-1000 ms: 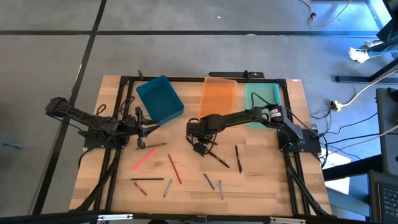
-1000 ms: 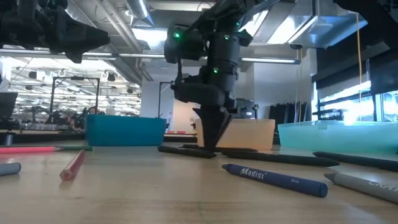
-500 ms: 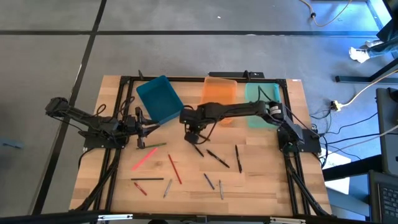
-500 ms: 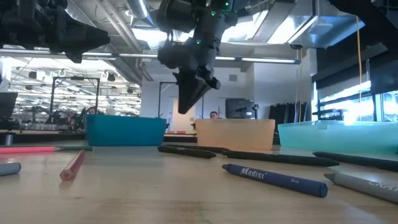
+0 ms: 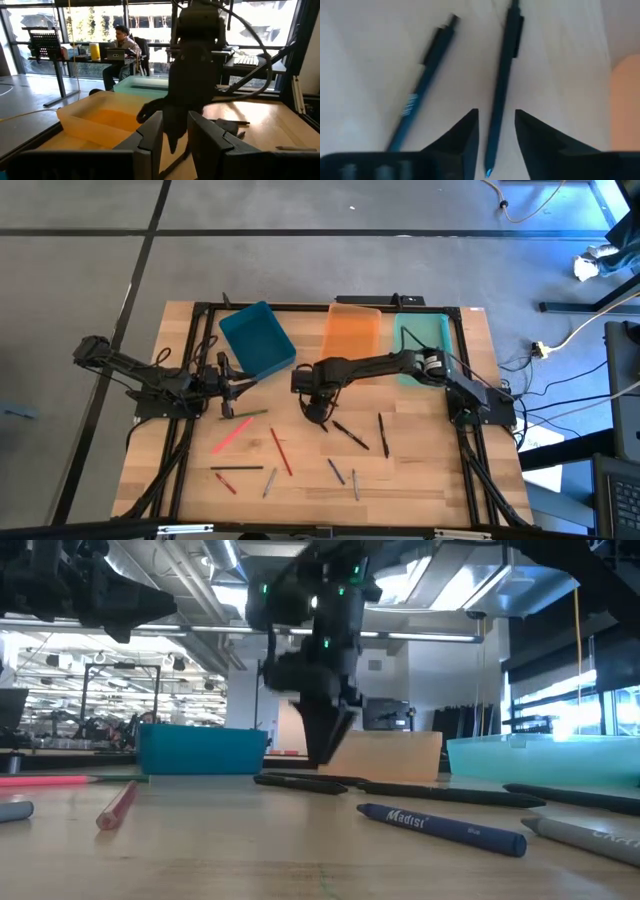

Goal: Sort crayons/erasers/pens/pencils in bins
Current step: Put the right black pen into the blue bin

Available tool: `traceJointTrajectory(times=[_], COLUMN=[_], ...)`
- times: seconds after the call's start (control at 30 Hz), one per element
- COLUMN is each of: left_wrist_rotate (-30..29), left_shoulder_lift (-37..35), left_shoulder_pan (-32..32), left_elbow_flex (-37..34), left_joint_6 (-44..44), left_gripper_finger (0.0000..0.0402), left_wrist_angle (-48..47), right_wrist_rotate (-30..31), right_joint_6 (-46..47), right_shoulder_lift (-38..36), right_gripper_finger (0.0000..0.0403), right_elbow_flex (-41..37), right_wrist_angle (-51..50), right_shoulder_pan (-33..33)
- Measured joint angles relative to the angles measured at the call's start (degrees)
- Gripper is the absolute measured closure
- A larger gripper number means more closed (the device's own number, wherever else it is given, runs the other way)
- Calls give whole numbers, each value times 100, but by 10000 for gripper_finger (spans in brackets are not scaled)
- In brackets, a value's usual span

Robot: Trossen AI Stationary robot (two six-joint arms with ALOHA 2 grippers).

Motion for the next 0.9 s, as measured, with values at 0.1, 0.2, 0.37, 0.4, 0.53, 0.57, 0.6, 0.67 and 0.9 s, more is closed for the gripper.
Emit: traceJointTrajectory(times=[0.1,0.2,0.37,0.4,0.53,0.57,0.6,0.67,0.9], left_wrist_rotate=[0,0,-2,-2,-2,-2,-2,-2,-2], left_shoulder_lift=[2,2,4,2,2,4,4,3,4], left_shoulder_pan=[0,2,0,0,0,0,0,0,0], left_elbow_flex=[0,0,0,0,0,0,0,0,2], left_joint_6=[-5,-16,1,1,1,1,3,1,1], left_gripper_finger=[321,321,321,321,321,321,321,321,321], left_wrist_angle=[-6,-6,-15,-17,-19,-17,-19,-21,-87], right_wrist_rotate=[14,-15,-322,-336,-374,-383,-393,-389,-382], right_joint_6=[-9,-30,-155,-160,-190,-190,-190,-199,-190], right_shoulder_lift=[178,258,305,307,320,321,320,326,324], right_gripper_finger=[251,247,270,279,330,344,356,374,369], right_elbow_flex=[-2,24,33,33,29,28,28,26,137], right_wrist_angle=[-39,-55,-73,-80,-104,-109,-111,-115,-194], right_shoulder_pan=[-30,-68,-142,-157,-199,-212,-222,-233,-238])
